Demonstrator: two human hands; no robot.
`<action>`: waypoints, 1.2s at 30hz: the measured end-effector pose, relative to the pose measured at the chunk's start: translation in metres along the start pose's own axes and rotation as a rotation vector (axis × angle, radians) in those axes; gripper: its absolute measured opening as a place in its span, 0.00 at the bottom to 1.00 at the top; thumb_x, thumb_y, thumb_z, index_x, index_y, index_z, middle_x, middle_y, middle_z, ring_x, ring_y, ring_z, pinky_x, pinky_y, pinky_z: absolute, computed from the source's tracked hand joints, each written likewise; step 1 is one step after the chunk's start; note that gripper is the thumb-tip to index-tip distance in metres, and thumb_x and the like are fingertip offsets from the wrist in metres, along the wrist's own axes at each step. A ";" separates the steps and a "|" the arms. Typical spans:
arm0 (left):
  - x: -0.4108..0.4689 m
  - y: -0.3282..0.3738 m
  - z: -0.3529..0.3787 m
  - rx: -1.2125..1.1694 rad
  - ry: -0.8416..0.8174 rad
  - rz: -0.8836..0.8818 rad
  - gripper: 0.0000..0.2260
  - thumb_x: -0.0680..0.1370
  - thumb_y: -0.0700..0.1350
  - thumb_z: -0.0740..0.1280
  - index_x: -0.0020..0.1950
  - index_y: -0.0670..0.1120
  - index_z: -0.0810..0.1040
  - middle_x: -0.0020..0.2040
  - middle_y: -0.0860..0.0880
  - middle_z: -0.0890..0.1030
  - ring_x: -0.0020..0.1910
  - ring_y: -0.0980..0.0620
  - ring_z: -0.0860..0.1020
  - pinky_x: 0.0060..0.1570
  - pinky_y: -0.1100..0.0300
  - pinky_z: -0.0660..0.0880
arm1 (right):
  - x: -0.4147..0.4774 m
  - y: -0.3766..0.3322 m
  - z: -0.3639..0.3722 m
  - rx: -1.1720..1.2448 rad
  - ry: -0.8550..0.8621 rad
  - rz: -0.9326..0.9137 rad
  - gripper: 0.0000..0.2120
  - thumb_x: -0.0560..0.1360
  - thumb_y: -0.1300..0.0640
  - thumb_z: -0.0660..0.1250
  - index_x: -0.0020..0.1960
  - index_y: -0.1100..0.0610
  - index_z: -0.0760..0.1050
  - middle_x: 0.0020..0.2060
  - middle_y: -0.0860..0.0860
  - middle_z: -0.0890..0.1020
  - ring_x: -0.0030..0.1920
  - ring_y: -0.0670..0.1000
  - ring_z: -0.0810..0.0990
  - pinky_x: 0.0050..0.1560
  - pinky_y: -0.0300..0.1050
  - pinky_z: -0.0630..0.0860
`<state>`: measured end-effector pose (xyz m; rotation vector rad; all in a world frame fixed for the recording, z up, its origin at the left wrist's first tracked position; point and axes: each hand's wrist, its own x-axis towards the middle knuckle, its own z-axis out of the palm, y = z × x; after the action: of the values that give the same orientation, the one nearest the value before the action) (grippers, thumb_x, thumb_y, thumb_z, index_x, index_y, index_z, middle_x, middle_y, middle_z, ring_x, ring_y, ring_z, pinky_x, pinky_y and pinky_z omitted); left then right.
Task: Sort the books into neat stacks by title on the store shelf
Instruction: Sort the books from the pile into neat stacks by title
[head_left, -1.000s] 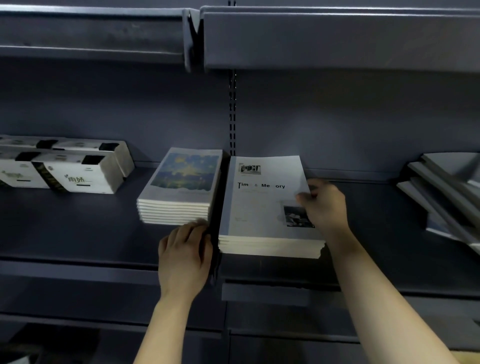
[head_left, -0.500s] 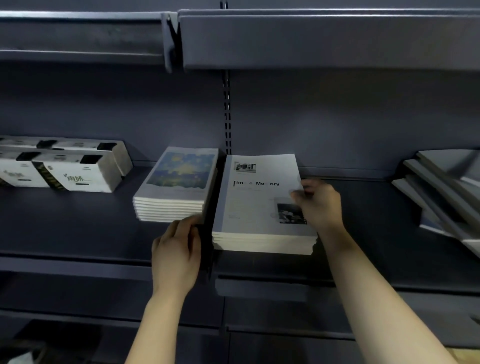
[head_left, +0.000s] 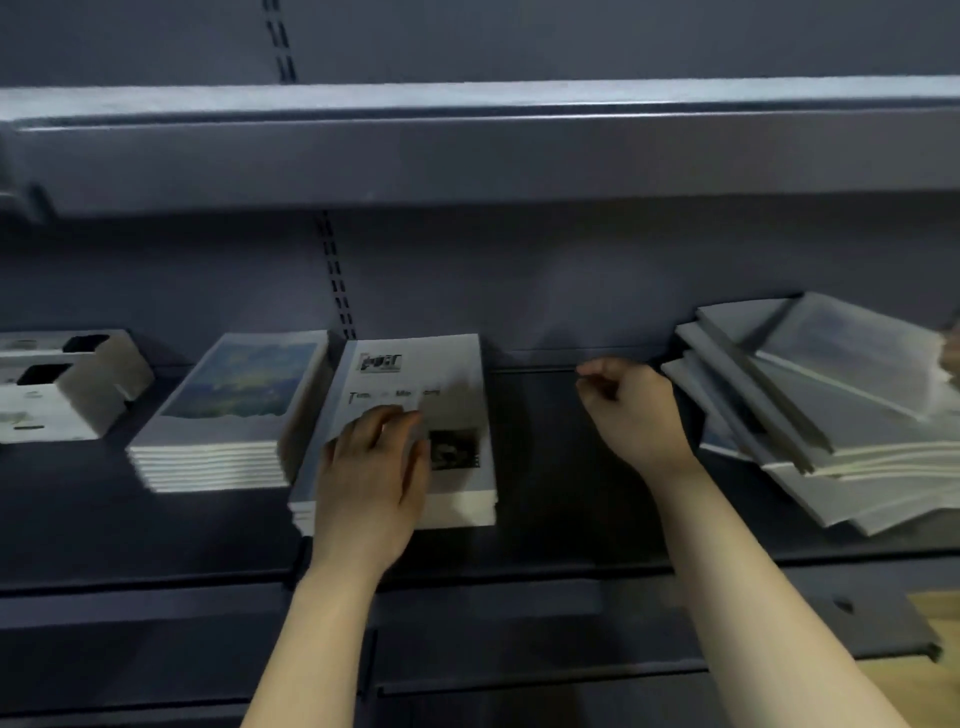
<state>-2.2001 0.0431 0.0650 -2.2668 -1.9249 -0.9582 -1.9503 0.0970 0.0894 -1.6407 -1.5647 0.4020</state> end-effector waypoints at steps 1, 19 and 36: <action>0.003 0.013 0.005 0.007 -0.008 0.014 0.17 0.78 0.52 0.55 0.63 0.49 0.74 0.62 0.48 0.75 0.59 0.45 0.73 0.57 0.46 0.72 | 0.002 0.005 -0.012 -0.002 0.022 0.001 0.11 0.77 0.59 0.66 0.59 0.56 0.79 0.50 0.49 0.82 0.48 0.43 0.77 0.50 0.32 0.68; 0.030 0.219 0.103 -0.051 -0.148 0.138 0.16 0.80 0.51 0.57 0.67 0.52 0.72 0.66 0.52 0.72 0.63 0.48 0.71 0.62 0.49 0.64 | 0.042 0.142 -0.190 -0.351 0.290 -0.005 0.09 0.74 0.60 0.66 0.42 0.64 0.82 0.40 0.64 0.83 0.45 0.66 0.81 0.46 0.51 0.73; 0.028 0.270 0.131 0.006 -0.171 0.117 0.17 0.80 0.52 0.57 0.68 0.53 0.70 0.68 0.53 0.69 0.64 0.51 0.68 0.62 0.54 0.61 | 0.074 0.219 -0.239 -0.252 0.182 0.492 0.39 0.71 0.33 0.63 0.64 0.65 0.72 0.58 0.63 0.76 0.60 0.63 0.74 0.50 0.52 0.71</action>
<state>-1.8986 0.0544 0.0704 -2.5007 -1.8253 -0.7679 -1.6186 0.1095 0.0998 -2.1978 -1.1003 0.3046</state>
